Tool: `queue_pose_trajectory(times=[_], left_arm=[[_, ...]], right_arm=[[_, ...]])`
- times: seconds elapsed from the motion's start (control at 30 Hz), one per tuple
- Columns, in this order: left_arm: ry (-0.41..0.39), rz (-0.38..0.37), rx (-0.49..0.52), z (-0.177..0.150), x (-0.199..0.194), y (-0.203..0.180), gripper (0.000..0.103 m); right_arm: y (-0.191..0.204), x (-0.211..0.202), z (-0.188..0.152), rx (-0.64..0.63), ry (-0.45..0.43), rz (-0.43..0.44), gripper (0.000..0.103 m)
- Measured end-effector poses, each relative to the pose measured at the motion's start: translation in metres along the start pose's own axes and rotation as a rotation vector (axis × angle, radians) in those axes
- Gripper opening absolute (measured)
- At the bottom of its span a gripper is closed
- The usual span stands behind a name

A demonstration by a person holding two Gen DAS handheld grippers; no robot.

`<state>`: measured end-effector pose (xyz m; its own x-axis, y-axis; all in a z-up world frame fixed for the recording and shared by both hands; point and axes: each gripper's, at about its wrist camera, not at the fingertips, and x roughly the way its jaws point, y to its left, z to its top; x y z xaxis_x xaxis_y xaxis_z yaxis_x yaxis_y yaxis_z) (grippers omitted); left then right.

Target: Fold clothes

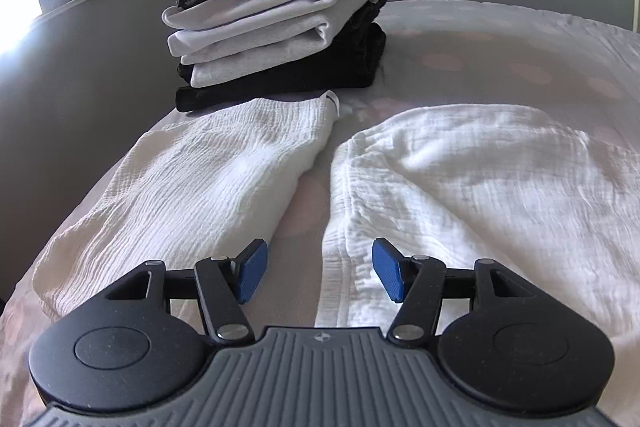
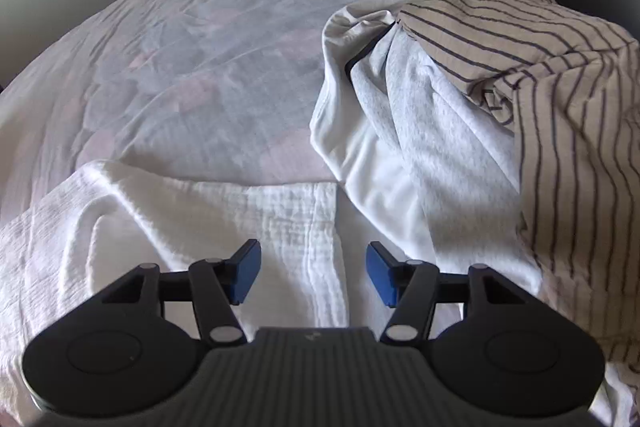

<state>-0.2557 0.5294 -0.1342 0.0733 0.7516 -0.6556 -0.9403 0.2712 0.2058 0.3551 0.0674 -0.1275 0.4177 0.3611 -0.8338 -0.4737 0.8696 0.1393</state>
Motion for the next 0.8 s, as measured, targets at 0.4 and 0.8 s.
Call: queue_pose_trajectory(times=[0.4,0.8], left_arm=[[0.029,0.043,-0.011,0.006,0.028,-0.005,0.068],[0.017,0.054,0.018,0.007,0.026,-0.008,0.068]], right_arm=[[0.014,0.058,0.021,-0.059,0.011,0.006,0.008],[0.034,0.038,0.13,-0.186,-0.153,-0.14,0.007]])
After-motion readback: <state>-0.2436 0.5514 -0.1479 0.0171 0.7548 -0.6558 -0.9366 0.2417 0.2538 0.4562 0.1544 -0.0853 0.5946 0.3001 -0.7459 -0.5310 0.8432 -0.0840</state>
